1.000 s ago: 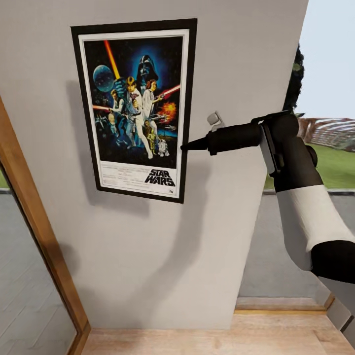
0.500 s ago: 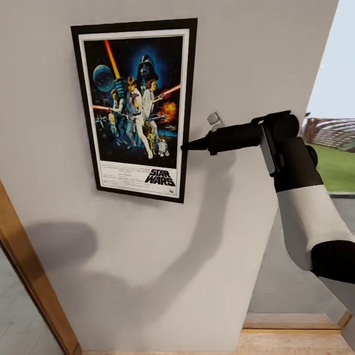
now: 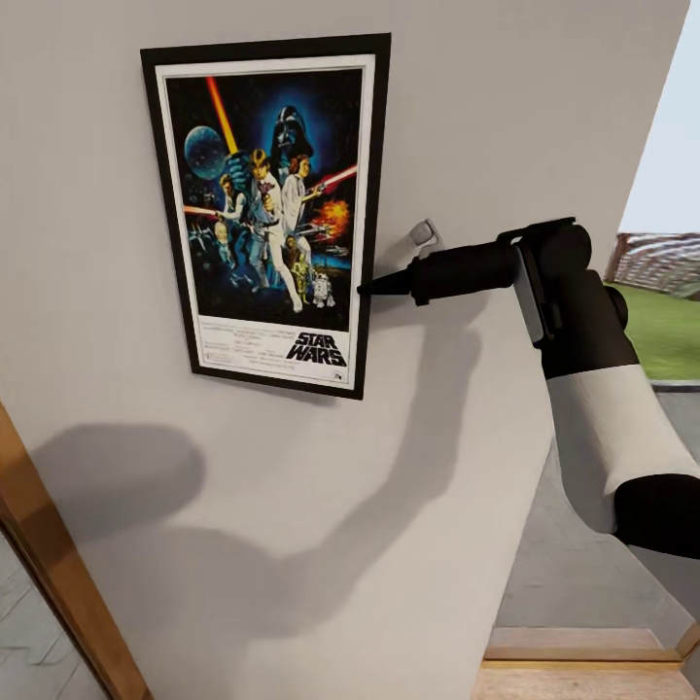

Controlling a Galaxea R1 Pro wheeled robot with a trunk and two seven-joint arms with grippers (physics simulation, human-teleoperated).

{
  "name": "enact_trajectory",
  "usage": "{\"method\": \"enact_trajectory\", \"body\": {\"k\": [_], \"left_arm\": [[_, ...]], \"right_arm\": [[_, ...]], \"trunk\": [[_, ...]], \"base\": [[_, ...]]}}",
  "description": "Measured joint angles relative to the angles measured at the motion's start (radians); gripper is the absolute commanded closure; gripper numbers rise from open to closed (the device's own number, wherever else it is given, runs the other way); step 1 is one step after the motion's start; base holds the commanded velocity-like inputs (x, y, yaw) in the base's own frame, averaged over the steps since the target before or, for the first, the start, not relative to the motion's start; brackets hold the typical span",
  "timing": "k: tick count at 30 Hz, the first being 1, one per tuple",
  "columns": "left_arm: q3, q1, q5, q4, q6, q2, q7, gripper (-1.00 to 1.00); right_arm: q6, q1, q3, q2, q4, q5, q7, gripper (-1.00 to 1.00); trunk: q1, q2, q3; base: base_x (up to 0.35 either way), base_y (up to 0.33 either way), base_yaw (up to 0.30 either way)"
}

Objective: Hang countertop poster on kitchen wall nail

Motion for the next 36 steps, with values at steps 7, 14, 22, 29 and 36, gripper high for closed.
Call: {"method": "enact_trajectory", "body": {"k": [7,14,22,29,36], "left_arm": [[0.000,0.000,0.000,0.000,0.000,0.000,0.000,-1.00],[0.000,0.000,0.000,0.000,0.000,0.000,0.000,-1.00],[0.000,0.000,0.002,0.000,0.001,0.026,-0.001,-1.00],[0.000,0.000,0.002,0.000,0.001,0.032,-0.001,-1.00],[0.000,0.000,0.002,0.000,0.001,0.033,-0.002,-1.00]], "right_arm": [[0.000,0.000,0.000,0.000,0.000,0.000,0.000,1.00],[0.000,0.000,0.000,0.000,0.000,0.000,0.000,1.00],[0.000,0.000,0.001,-0.007,0.001,0.000,-0.001,1.00],[0.002,0.001,0.002,-0.013,0.001,-0.008,0.000,1.00],[0.003,0.001,0.003,-0.014,0.001,-0.009,0.000,1.00]], "trunk": [[0.000,0.000,0.000],[0.000,0.000,0.000],[0.000,0.000,0.000],[0.000,0.000,0.000],[0.000,0.000,0.000]], "base": [[0.000,0.000,0.000],[0.000,0.000,0.000],[0.000,0.000,0.000],[0.000,0.000,0.000],[0.000,0.000,0.000]]}}
